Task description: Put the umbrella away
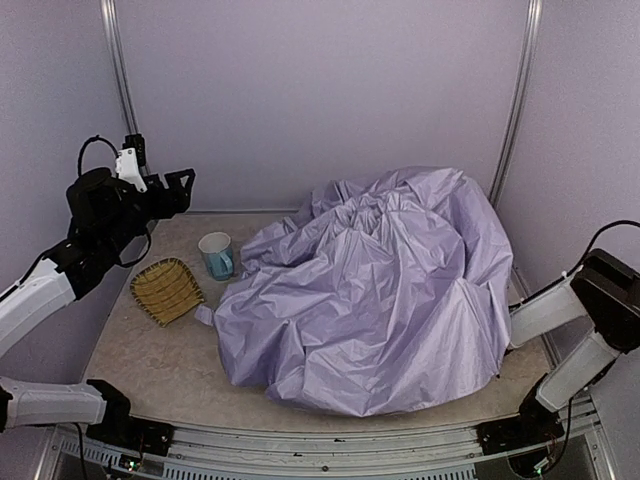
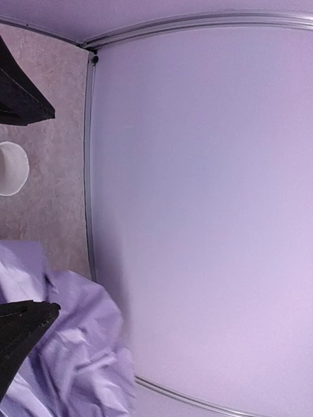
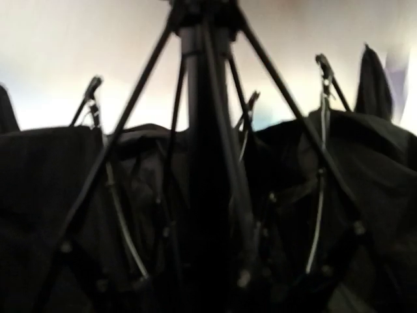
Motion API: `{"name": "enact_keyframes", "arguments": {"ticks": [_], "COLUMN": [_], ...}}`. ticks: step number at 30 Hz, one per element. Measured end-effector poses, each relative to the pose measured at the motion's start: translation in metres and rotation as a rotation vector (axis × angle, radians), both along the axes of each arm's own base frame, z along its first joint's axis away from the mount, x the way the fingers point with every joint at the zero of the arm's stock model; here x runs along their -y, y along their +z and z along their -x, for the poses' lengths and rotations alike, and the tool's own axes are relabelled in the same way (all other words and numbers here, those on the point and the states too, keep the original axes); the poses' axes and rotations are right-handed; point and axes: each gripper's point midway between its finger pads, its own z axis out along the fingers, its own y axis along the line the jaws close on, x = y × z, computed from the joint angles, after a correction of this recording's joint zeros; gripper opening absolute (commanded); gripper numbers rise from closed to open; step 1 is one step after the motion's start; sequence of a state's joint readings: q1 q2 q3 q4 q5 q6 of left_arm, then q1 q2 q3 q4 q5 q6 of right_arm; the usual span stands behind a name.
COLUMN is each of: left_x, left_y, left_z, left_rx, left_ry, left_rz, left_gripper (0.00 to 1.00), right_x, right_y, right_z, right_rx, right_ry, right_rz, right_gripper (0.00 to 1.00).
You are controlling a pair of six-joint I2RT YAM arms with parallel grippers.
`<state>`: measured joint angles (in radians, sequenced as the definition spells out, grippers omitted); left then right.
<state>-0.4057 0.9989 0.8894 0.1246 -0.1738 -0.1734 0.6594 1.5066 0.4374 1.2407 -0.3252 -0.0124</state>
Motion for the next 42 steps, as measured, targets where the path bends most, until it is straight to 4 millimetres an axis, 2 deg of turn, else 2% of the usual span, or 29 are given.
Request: {"name": "enact_keyframes", "arguments": {"ticks": [3, 4, 5, 11, 13, 15, 17, 19, 25, 29, 31, 35, 42], "left_x": [0.011, 0.015, 0.019, 0.037, 0.042, 0.047, 0.053, 0.058, 0.086, 0.120, 0.135, 0.157, 0.178], "left_y": [0.003, 0.003, 0.003, -0.004, -0.006, -0.006, -0.005, -0.004, 0.002, 0.006, 0.008, 0.011, 0.002], "left_z": [0.003, 0.003, 0.004, 0.004, 0.005, 0.007, 0.010, 0.013, 0.028, 0.051, 0.064, 0.085, 0.099], "left_rx": [0.008, 0.009, 0.010, 0.002, 0.001, 0.004, 0.011, 0.019, 0.061, 0.103, 0.128, 0.172, 0.188], "left_ry": [-0.029, -0.039, -0.050, -0.087, -0.098, -0.111, -0.127, -0.142, -0.258, -0.409, -0.500, -0.651, -0.761], "left_rz": [-0.011, -0.016, -0.022, -0.055, -0.070, -0.081, -0.093, -0.104, -0.131, -0.157, -0.169, -0.184, -0.219], "left_gripper": [0.91, 0.91, 0.91, 0.91, 0.91, 0.91, 0.90, 0.90, 0.90, 0.90, 0.90, 0.90, 0.90], "right_x": [0.010, 0.014, 0.017, 0.019, 0.020, 0.020, 0.019, 0.016, 0.004, -0.004, -0.007, -0.009, -0.002], "right_y": [-0.078, -0.099, -0.110, -0.128, -0.127, -0.122, -0.105, -0.078, 0.021, 0.061, 0.069, 0.073, 0.074], "right_z": [0.018, 0.025, 0.029, 0.025, 0.024, 0.022, 0.020, 0.017, 0.007, 0.005, 0.004, 0.003, 0.000], "right_rx": [-0.152, -0.194, -0.212, -0.240, -0.239, -0.223, -0.177, -0.110, 0.116, 0.208, 0.226, 0.239, 0.273], "right_ry": [-0.006, -0.010, -0.014, -0.045, -0.053, -0.060, -0.063, -0.062, -0.069, -0.061, -0.054, -0.046, -0.060], "right_rz": [0.083, 0.108, 0.114, 0.111, 0.109, 0.102, 0.080, 0.053, 0.043, 0.135, 0.199, 0.331, 0.531], "right_gripper": [0.00, 0.00, 0.00, 0.00, 0.00, 0.00, 0.00, 0.00, 0.00, 0.00, 0.00, 0.00, 0.00]}}
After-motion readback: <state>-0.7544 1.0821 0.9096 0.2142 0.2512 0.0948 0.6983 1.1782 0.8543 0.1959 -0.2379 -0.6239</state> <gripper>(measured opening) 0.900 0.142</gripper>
